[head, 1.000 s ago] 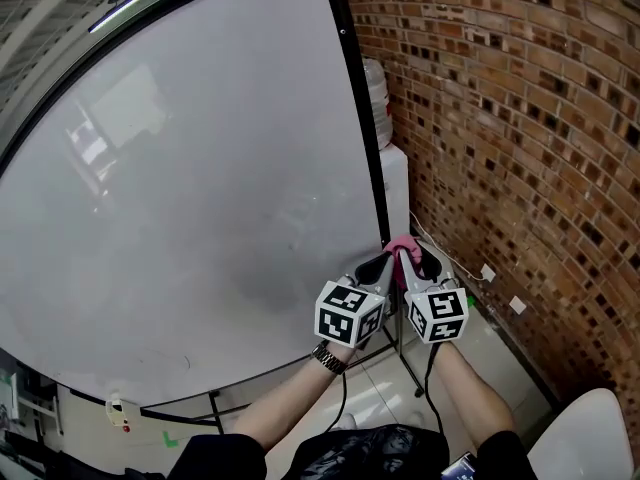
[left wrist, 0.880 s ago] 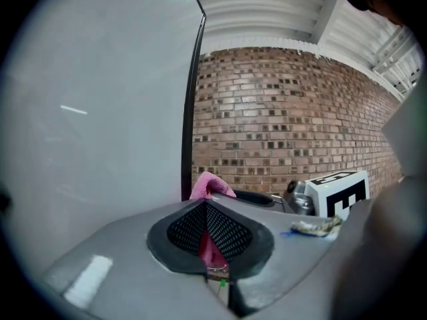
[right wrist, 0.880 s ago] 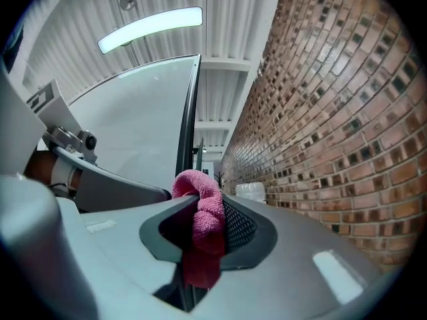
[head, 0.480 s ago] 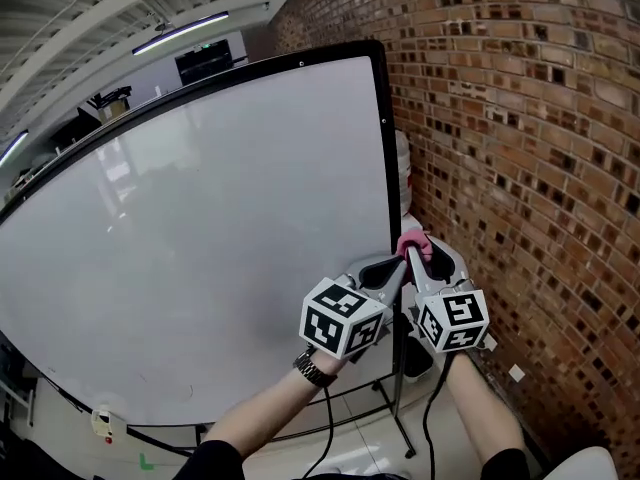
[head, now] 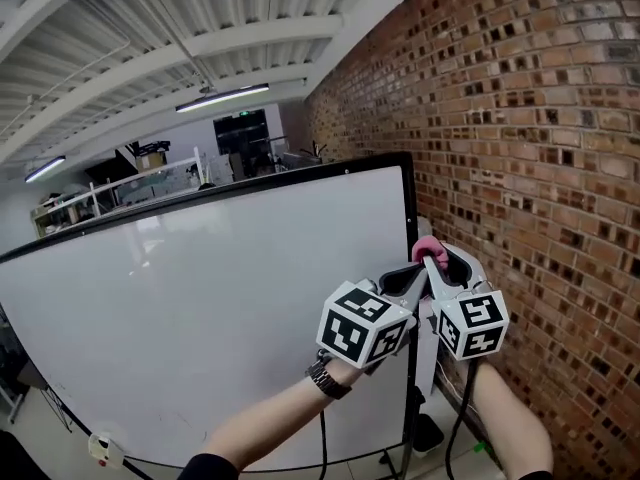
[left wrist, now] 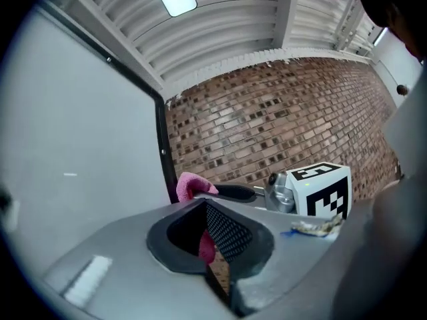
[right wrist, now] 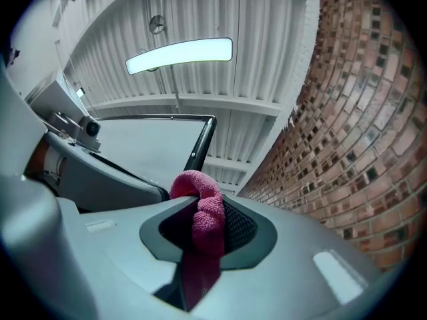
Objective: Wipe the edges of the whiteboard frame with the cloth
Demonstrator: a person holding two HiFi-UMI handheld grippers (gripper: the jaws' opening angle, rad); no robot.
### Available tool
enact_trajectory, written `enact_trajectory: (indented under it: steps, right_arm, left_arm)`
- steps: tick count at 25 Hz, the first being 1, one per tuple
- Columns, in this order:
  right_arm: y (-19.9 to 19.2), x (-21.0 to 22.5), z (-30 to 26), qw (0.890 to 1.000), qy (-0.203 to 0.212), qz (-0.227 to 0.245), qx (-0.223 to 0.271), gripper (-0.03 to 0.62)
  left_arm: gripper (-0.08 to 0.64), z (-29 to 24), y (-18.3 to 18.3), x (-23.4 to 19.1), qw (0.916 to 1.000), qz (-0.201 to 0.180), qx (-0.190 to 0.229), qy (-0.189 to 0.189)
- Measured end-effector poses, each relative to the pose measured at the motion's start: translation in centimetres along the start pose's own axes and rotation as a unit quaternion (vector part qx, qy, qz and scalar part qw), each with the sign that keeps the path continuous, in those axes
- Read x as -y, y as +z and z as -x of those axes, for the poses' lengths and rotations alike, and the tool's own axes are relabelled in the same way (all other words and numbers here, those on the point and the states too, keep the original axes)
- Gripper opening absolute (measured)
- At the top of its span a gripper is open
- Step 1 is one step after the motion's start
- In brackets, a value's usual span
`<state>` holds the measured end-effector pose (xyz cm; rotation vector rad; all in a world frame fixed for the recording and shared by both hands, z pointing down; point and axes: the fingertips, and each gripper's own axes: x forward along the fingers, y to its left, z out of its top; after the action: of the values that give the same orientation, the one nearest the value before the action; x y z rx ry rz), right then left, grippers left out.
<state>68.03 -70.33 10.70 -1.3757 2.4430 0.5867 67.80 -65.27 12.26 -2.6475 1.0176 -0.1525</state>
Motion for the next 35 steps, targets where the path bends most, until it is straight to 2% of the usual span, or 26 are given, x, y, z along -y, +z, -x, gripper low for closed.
enact_trajectory:
  steps: [3, 5, 8, 12, 15, 17, 19, 21, 23, 28, 32, 35]
  right_arm:
    - [3.9, 0.8, -1.4, 1.0, 0.0, 0.015, 0.018, 0.083]
    - [7.0, 1.4, -2.3, 0.999, -0.002, 0.024, 0.03, 0.083]
    - [10.7, 1.7, -2.8, 0.999, -0.003, 0.04, 0.033, 0.083]
    - [15.9, 1.5, -4.4, 0.995, -0.006, 0.091, 0.037, 0.082]
    - [19.0, 1.4, -6.2, 0.993, 0.007, 0.106, 0.045, 0.083]
    - [19.3, 0.7, -7.1, 0.993, 0.027, 0.112, 0.026, 0.081]
    - [20.1, -1.2, -7.8, 0.989, 0.049, 0.138, 0.015, 0.083]
    - [20.7, -3.5, -7.8, 0.984, 0.063, 0.169, 0.016, 0.083]
    - [20.7, -5.6, -7.8, 0.98, 0.072, 0.183, 0.021, 0.082]
    - [20.1, -11.2, -10.2, 0.975, 0.099, 0.196, 0.025, 0.081]
    - [21.2, -18.2, -12.1, 0.972, 0.123, 0.201, 0.012, 0.081]
    - [22.7, -25.7, -13.1, 0.967, 0.138, 0.215, 0.019, 0.081]
  left_arm:
    - [0.003, 0.2, 3.9, -0.7, 0.9988, -0.043, 0.009, 0.02]
    - [0.003, 0.3, 6.9, -1.3, 0.9979, -0.055, 0.02, 0.029]
    - [0.003, 0.9, 10.1, -1.5, 0.9986, -0.027, 0.036, 0.026]
    - [0.003, 2.2, 14.1, -3.0, 0.9979, 0.012, 0.061, 0.016]
    - [0.003, 2.5, 16.9, -4.6, 0.9956, 0.044, 0.082, 0.011]
    - [0.003, 2.7, 17.0, -5.3, 0.9922, 0.088, 0.089, -0.003]
    - [0.003, 3.9, 17.1, -6.1, 0.9873, 0.125, 0.098, -0.007]
    - [0.003, 5.8, 17.0, -6.7, 0.9842, 0.143, 0.105, 0.002]
    - [0.003, 7.6, 16.3, -7.4, 0.9845, 0.138, 0.106, 0.02]
    - [0.003, 13.3, 13.8, -11.3, 0.9878, 0.094, 0.084, 0.091]
    - [0.003, 21.1, 13.0, -15.1, 0.9815, 0.074, 0.073, 0.161]
    - [0.003, 27.4, 12.9, -16.8, 0.9776, 0.057, 0.06, 0.193]
